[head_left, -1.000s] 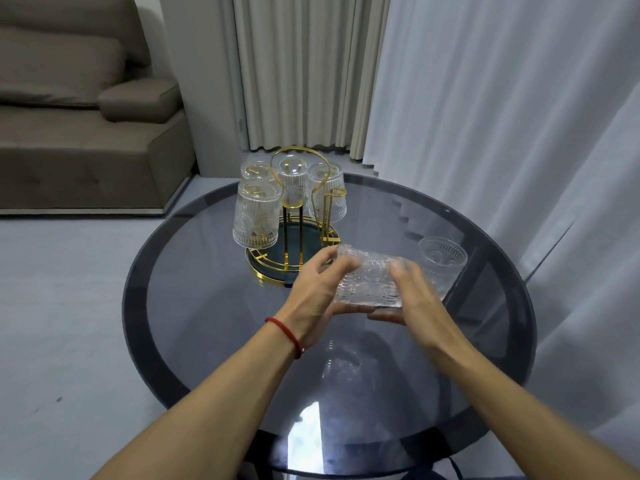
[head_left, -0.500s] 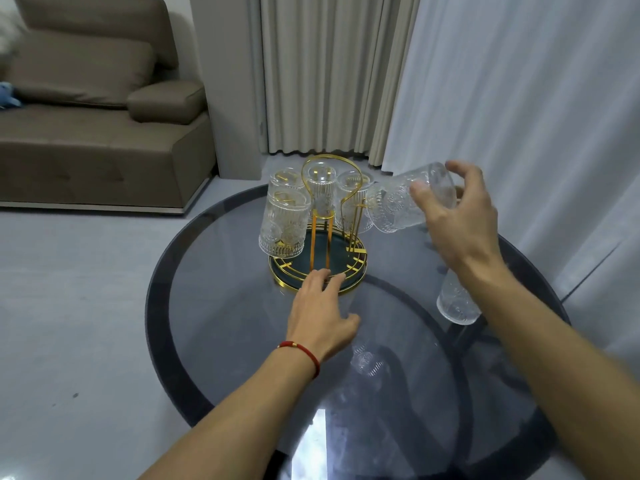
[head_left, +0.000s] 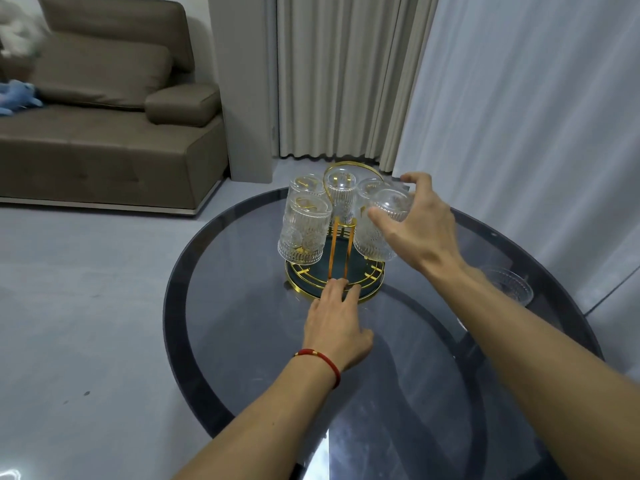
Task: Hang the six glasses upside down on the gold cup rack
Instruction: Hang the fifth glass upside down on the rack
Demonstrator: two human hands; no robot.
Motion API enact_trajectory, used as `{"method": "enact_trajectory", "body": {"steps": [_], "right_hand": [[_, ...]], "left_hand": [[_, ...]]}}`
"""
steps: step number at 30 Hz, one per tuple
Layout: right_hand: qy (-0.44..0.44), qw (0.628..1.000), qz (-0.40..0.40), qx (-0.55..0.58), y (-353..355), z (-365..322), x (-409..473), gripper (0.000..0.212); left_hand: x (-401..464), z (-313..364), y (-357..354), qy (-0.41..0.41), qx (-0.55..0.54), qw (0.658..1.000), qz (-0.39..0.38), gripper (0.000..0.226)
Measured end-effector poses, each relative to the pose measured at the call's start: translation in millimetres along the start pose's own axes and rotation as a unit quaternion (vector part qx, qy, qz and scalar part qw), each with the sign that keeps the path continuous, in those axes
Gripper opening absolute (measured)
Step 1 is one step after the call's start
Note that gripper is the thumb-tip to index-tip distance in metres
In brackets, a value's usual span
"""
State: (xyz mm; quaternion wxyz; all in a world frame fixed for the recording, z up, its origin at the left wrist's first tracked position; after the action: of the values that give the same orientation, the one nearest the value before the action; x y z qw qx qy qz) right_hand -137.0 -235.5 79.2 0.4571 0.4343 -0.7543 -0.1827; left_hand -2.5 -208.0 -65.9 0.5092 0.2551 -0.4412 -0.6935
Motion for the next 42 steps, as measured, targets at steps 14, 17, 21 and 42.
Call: {"method": "enact_trajectory", "body": {"steps": [14, 17, 21, 42], "right_hand": [[0.013, 0.998, -0.042, -0.035, -25.3, 19.8, -13.0, 0.091], [0.013, 0.999, -0.045, -0.007, -17.4, 28.6, -27.4, 0.081], [0.012, 1.0, 0.023, -0.012, 16.8, 52.0, -56.3, 0.054], [-0.214, 0.971, 0.017, 0.102, 39.9, 162.7, -130.5, 0.072]], "left_hand": [[-3.5, 5.1, 1.2, -0.003, 0.019, 1.0, 0.0, 0.078], [-7.0, 14.4, 14.2, -0.014, -0.027, 0.998, 0.056, 0.061], [-16.2, 38.5, 34.8, -0.065, -0.077, 0.982, 0.158, 0.043], [-22.4, 68.8, 5.1, -0.041, -0.258, 0.963, 0.069, 0.038]]}}
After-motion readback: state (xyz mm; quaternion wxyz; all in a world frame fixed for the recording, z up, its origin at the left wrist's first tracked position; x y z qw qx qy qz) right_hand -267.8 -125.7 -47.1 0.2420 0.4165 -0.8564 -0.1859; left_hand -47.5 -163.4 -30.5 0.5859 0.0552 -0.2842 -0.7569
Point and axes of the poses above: each hand's wrist, its own x-axis towards the middle knuckle, its own y-axis out of the back of the hand, z = x × y, the point moved 7 cm from there along x, towards the middle knuckle, and after that the axes turned 1 degree about -z, right-handed, at the moved point
